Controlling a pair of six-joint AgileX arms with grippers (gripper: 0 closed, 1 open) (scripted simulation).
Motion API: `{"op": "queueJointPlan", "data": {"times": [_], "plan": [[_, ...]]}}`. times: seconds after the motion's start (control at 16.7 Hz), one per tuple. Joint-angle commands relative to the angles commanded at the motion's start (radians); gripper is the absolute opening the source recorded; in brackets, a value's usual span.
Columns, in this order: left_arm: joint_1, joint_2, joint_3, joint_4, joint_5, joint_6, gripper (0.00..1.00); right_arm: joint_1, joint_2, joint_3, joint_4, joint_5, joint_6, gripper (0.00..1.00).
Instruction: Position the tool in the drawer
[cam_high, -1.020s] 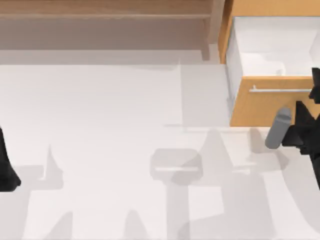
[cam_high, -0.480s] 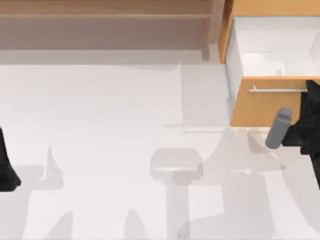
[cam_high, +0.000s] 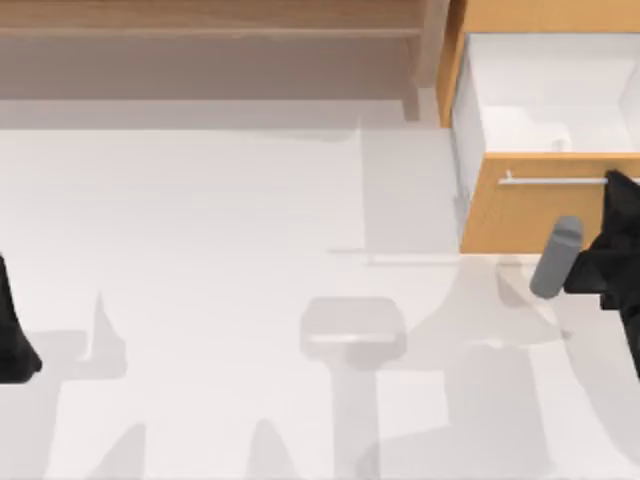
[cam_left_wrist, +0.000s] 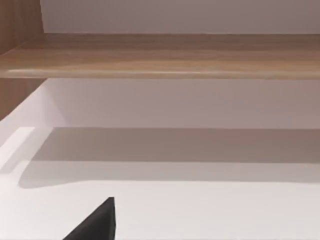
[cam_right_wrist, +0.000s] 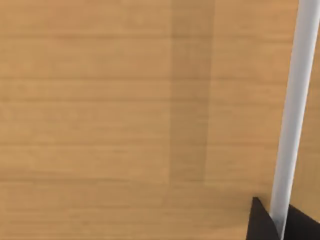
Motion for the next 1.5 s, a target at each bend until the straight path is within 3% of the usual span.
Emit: {"op": "queueJointPlan", "data": {"times": [0.3,0.78,1.2,1.5], "plan": [[0.000,0.000,0.000,0.000,0.000,0.000,1.00,-0.004,0.005,0.014,-0.012,-0.002,0.003,0.00],[0.000,0.000,0.000,0.000,0.000,0.000,1.00,-0.064,0.073,0.230,-0.162,-0.064,0.002,0.00],[0.000,0.000,0.000,0.000,0.000,0.000,1.00,-0.071,0.081,0.258,-0.181,-0.067,0.004,0.00],[0.000,0.000,0.000,0.000,0.000,0.000,1.00,-0.096,0.137,0.398,-0.265,-0.091,0.003,0.00]]}}
